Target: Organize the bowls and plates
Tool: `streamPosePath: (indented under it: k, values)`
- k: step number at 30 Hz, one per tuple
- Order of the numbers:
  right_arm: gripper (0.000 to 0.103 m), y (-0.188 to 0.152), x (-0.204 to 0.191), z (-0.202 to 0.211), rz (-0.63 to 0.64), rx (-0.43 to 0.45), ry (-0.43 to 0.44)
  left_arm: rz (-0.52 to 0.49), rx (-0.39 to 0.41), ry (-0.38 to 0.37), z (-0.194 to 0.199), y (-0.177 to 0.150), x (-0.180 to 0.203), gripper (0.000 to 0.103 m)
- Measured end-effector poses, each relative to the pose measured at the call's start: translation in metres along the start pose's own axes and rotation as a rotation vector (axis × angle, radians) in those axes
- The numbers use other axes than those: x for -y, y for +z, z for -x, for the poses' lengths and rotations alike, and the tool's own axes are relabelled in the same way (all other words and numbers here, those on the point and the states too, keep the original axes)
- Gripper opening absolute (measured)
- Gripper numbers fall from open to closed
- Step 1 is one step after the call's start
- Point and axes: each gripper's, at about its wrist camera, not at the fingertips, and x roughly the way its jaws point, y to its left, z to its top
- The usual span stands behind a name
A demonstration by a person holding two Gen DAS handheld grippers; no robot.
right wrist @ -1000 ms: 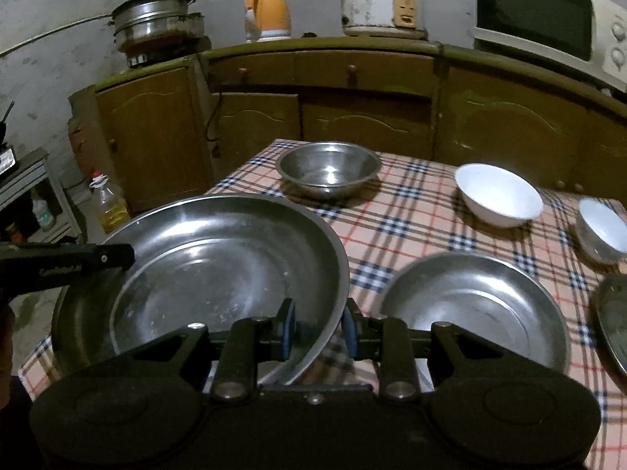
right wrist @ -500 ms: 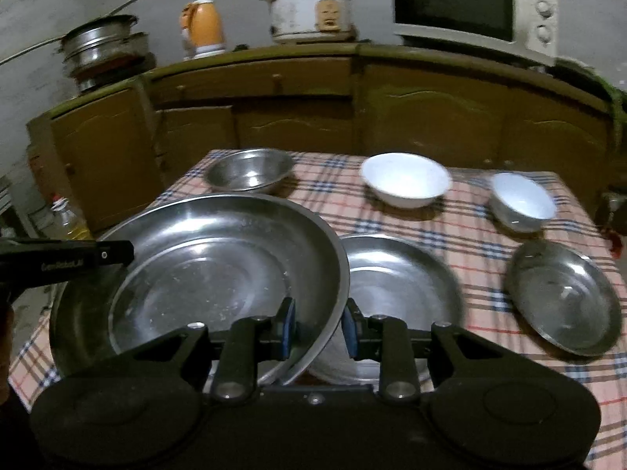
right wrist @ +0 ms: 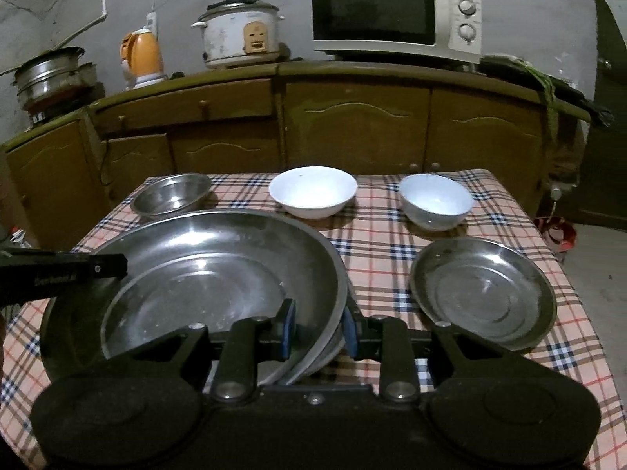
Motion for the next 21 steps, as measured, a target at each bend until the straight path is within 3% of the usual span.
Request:
streamPosePath:
  k: [21]
  values:
    - [0.033, -0.005, 0.029, -0.015, -0.044, 0.008, -0.011, -0.047, -0.019, 0.004, -0.017, 0.006, 0.024, 0.021]
